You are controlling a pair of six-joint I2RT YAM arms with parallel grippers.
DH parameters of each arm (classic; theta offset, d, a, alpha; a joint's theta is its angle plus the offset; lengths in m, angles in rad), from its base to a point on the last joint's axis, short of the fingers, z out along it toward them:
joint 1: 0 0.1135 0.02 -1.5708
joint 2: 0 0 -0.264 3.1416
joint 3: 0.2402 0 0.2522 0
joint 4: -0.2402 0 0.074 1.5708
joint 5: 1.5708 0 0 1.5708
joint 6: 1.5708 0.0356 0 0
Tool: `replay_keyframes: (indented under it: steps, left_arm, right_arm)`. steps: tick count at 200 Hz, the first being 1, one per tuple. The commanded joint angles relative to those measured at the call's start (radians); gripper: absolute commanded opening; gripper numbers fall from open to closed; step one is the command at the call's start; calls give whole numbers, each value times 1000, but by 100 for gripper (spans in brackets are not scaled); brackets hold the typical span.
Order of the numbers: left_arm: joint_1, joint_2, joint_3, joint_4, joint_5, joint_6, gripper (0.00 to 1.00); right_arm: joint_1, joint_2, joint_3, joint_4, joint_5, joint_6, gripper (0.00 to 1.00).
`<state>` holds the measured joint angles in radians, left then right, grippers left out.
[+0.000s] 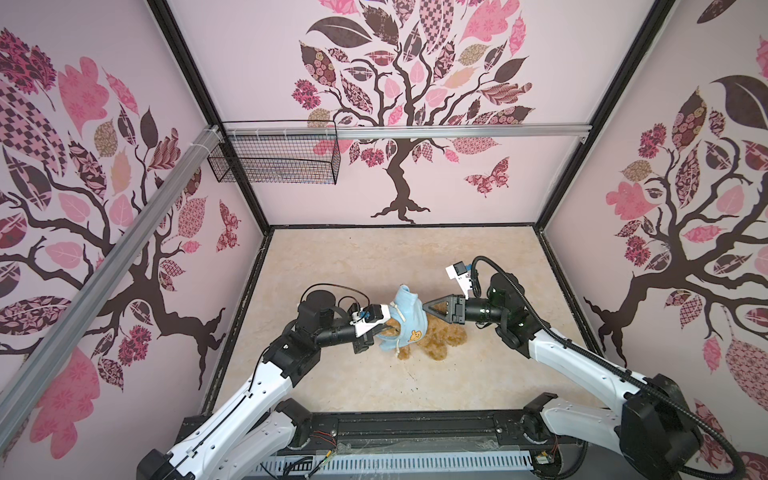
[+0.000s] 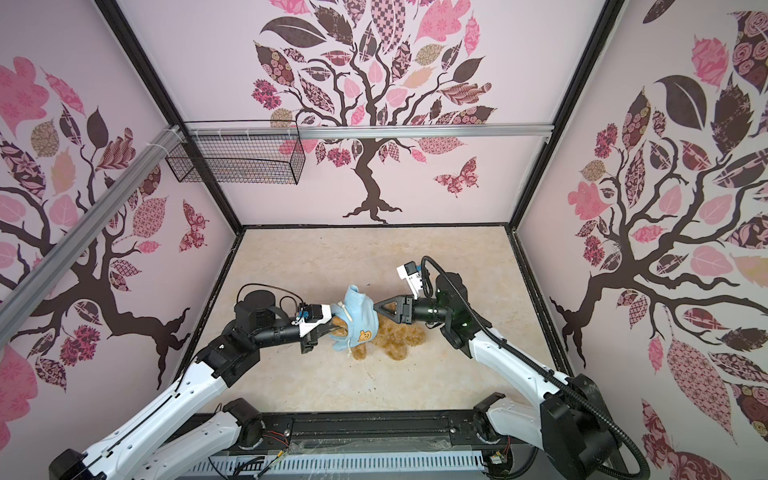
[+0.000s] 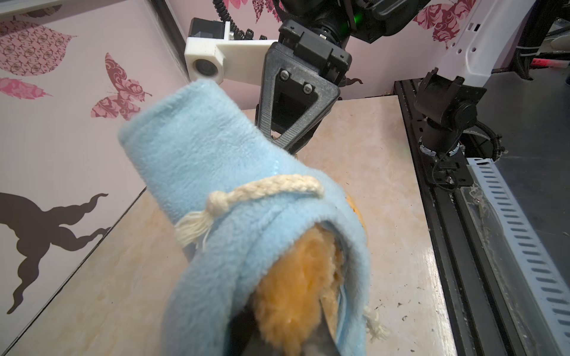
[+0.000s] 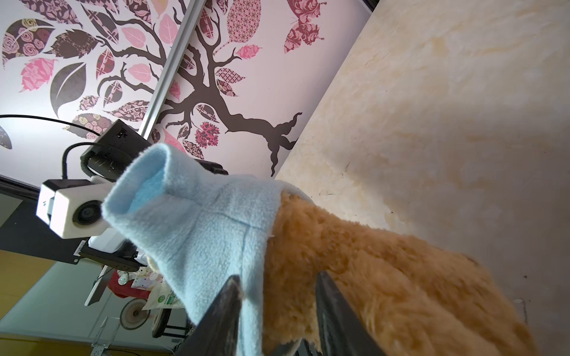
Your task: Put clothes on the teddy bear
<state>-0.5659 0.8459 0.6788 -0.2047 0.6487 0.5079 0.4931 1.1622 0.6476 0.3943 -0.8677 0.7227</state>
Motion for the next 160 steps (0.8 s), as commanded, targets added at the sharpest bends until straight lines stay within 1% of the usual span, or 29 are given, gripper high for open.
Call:
replay_keyframes:
  steps: [1,18,24,36,43,66,76,92,116,130,150,160]
  left_arm:
    - [-5,7,-1,15,14,18,0]
    - [-6,10,-1,14,16,18,0]
    - [-5,10,-1,13,16,20,0]
    - [-6,9,-1,5,14,25,0]
    - [-5,8,-1,-2,14,31,0]
    - [-7,-6,-2,-25,14,44,0]
    - [-7,-20,-7,-24,20,43,0]
    - [-6,-44,-11,-20,33,32,0]
    - [-5,-96,-40,31,56,-15,0]
    - [-5,-129,-61,71,57,-39,0]
    - [3,-162,-79,123,59,-72,0]
    - [19,-176,-91,167,75,-114,0]
  right_arm:
    - [23,32,44,49,-13,20,40]
    - [39,54,55,56,-6,21,33]
    - [42,62,59,61,-5,24,29]
    - [44,72,64,74,1,33,17]
    - [45,70,61,74,21,31,12]
    - [11,40,41,-10,127,0,0]
    - [-35,33,6,-4,149,27,0]
    - [-117,32,-85,69,178,109,0]
    - [-230,66,-240,280,187,287,0]
    - [-246,92,-277,327,205,331,0]
    - [-246,124,-298,346,231,342,0]
    - [-246,138,-310,345,248,331,0]
